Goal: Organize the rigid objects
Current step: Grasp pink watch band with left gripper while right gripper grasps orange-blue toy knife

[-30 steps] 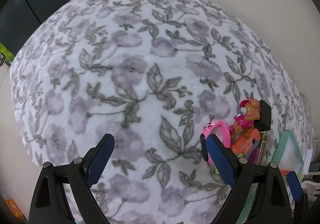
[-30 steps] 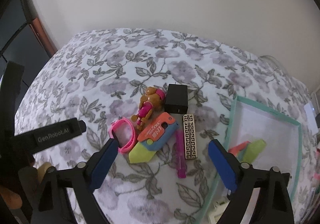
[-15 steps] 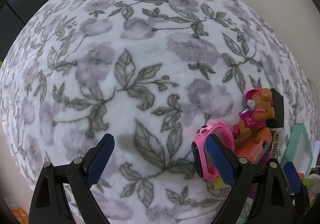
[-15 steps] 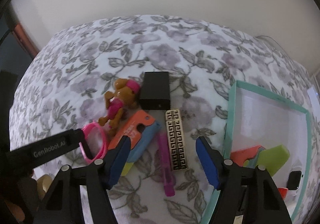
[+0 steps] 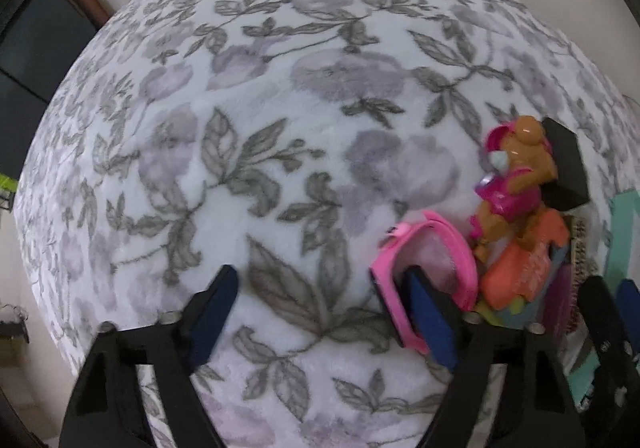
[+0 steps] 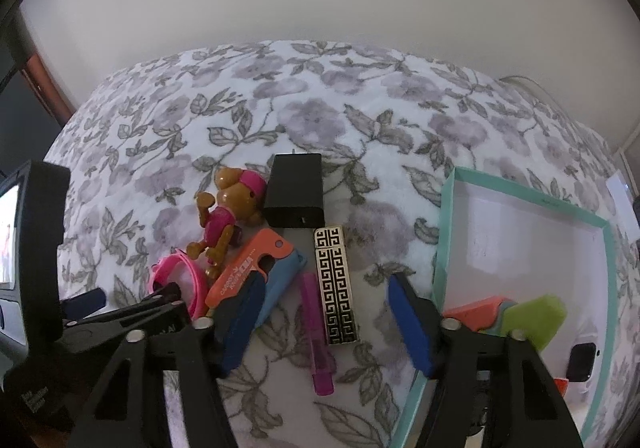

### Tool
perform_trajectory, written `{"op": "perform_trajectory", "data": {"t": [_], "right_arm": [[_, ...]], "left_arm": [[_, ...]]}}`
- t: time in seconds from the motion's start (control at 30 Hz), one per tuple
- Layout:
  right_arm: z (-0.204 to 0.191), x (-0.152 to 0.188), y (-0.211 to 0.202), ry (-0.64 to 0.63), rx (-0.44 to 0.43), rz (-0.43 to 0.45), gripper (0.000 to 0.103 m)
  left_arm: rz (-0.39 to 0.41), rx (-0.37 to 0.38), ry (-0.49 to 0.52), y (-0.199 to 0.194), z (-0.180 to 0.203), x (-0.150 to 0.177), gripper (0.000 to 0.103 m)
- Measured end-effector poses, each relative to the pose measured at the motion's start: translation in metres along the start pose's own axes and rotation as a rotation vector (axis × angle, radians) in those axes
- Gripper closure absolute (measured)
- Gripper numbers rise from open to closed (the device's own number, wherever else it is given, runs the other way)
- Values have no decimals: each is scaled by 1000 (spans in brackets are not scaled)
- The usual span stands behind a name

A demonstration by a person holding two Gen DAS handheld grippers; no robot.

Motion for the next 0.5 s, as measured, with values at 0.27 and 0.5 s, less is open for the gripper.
{"op": "perform_trajectory", "data": {"t": [0.27,0.5], "right_arm": [[-7,8,2,-28,-40,-28,64],[-19,17,7,-9,-89,-61,68]], "left_arm": [[0,74,45,-10,32,2,75],[-16,67,24,-11,25,4,91]]}}
Point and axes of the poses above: each gripper's, at about its wrist camera, not at the fingertips, and y roughly the way its jaws point, z to its right, x to its underside, the point moved 9 cm from there along y, roughly the way its jaws point, and after that the axes turned 15 degrees about z, right-handed, at the moved point
